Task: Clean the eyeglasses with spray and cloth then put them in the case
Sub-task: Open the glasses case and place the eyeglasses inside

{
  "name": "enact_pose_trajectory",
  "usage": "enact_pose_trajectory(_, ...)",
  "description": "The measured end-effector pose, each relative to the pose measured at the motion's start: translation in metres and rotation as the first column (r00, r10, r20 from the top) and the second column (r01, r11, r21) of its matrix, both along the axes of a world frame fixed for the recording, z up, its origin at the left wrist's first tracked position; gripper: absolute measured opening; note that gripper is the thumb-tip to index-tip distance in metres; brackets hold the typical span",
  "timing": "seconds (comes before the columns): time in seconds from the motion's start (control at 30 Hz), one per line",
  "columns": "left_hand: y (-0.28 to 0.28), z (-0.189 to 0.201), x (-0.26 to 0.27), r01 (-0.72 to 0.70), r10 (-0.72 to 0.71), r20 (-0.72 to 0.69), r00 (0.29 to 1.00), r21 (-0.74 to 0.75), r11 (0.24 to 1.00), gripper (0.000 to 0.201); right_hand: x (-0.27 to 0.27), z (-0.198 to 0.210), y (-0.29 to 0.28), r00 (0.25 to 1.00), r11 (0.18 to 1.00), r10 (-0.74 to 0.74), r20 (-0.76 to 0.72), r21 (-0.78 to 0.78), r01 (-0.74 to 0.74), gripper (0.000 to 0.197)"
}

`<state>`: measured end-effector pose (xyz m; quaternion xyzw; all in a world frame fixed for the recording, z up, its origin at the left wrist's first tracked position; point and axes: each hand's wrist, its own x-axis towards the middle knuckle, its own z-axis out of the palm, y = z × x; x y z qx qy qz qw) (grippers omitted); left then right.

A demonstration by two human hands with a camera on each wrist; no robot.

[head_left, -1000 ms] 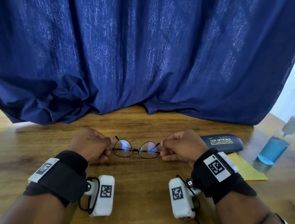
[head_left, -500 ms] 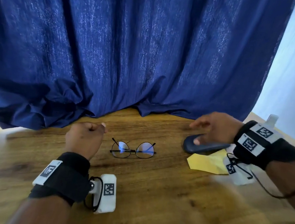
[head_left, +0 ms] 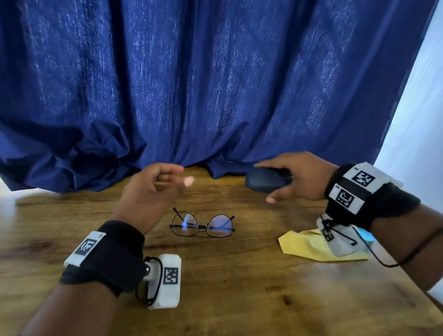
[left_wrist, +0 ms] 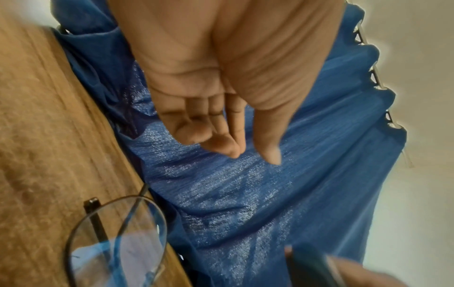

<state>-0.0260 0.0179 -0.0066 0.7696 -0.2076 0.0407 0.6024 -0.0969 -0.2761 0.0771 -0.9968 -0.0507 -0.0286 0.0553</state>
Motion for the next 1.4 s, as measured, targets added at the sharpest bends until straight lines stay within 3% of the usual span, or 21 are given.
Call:
enact_pose_trajectory(0.07, -0.006, 0.004, -0.006, 0.177, -0.177, -0.008, 0.984, -0.022, 0.984, 0.069, 0.001, 0.006, 0.030, 0.995, 0.994, 0.079, 0.063, 0.074, -0.083, 0.083)
enact_pose_trajectory(0.13, -0.013, 0.004, -0.012, 0.316, -0.317, -0.005, 0.948, -0.078, 0.946, 0.081, 0.004, 0.006, 0.058, 0.981, 0.974, 0.157, 0.111, 0.149, -0.173, 0.076)
enact_pose_trajectory(0.27, -0.013, 0.000, -0.009, 0.316, -0.311, 0.057, 0.949, -0.192, 0.929, 0.067, 0.012, 0.002, 0.087, 0.937, 0.925, 0.262, 0.231, 0.216, -0.311, 0.058)
enact_pose_trajectory(0.47, -0.009, 0.003, -0.007, 0.230, -0.213, 0.094, 0.973, -0.256, 0.939, 0.051, 0.014, -0.012, 0.076, 0.903, 0.880, 0.270, 0.335, 0.294, -0.372, 0.055)
enact_pose_trajectory(0.6, -0.010, -0.003, -0.001, 0.203, -0.211, 0.007, 0.978, -0.296, 0.933, 0.051, 0.012, -0.038, 0.053, 0.879, 0.842, 0.161, 0.449, 0.403, -0.360, 0.051)
enact_pose_trajectory(0.73, -0.013, -0.008, -0.001, 0.198, -0.208, -0.019, 0.978, -0.229, 0.953, 0.056, 0.016, -0.072, 0.044, 0.863, 0.742, 0.113, 0.492, 0.537, -0.402, 0.045)
enact_pose_trajectory(0.87, -0.015, -0.007, -0.006, 0.232, -0.240, -0.020, 0.971, -0.192, 0.954, 0.051, 0.011, -0.074, 0.043, 0.843, 0.719, 0.066, 0.534, 0.560, -0.411, 0.033)
enact_pose_trajectory(1.0, -0.020, -0.004, -0.011, 0.370, -0.373, 0.029, 0.928, -0.204, 0.906, 0.092, 0.011, -0.070, 0.041, 0.788, 0.697, -0.127, 0.602, 0.619, -0.360, 0.015)
enact_pose_trajectory(1.07, -0.020, -0.004, -0.012, 0.435, -0.431, 0.063, 0.900, -0.165, 0.885, 0.102, 0.015, -0.071, 0.039, 0.773, 0.640, -0.251, 0.583, 0.699, -0.319, 0.020)
enact_pose_trajectory(1.17, -0.019, -0.001, -0.016, 0.447, -0.439, 0.084, 0.895, -0.122, 0.886, 0.094, 0.021, -0.075, 0.038, 0.779, 0.550, -0.329, 0.534, 0.779, -0.302, 0.029)
enact_pose_trajectory(1.27, -0.014, 0.006, -0.015, 0.328, -0.316, 0.090, 0.945, -0.199, 0.924, 0.090, 0.026, -0.081, 0.037, 0.790, 0.357, -0.424, 0.443, 0.884, -0.304, 0.029)
enact_pose_trajectory(1.3, -0.010, 0.009, -0.012, 0.270, -0.255, 0.093, 0.962, -0.243, 0.931, 0.090, 0.026, -0.080, 0.037, 0.776, 0.345, -0.472, 0.419, 0.897, -0.275, 0.026)
enact_pose_trajectory(1.37, 0.001, 0.010, -0.001, 0.163, -0.135, 0.109, 0.985, -0.324, 0.932, 0.094, 0.025, -0.082, 0.032, 0.765, 0.469, -0.481, 0.428, 0.863, -0.188, 0.013)
enact_pose_trajectory(1.4, 0.007, 0.009, 0.005, 0.114, -0.078, 0.115, 0.990, -0.354, 0.928, 0.097, 0.025, -0.083, 0.030, 0.818, 0.568, -0.394, 0.420, 0.810, -0.142, 0.007)
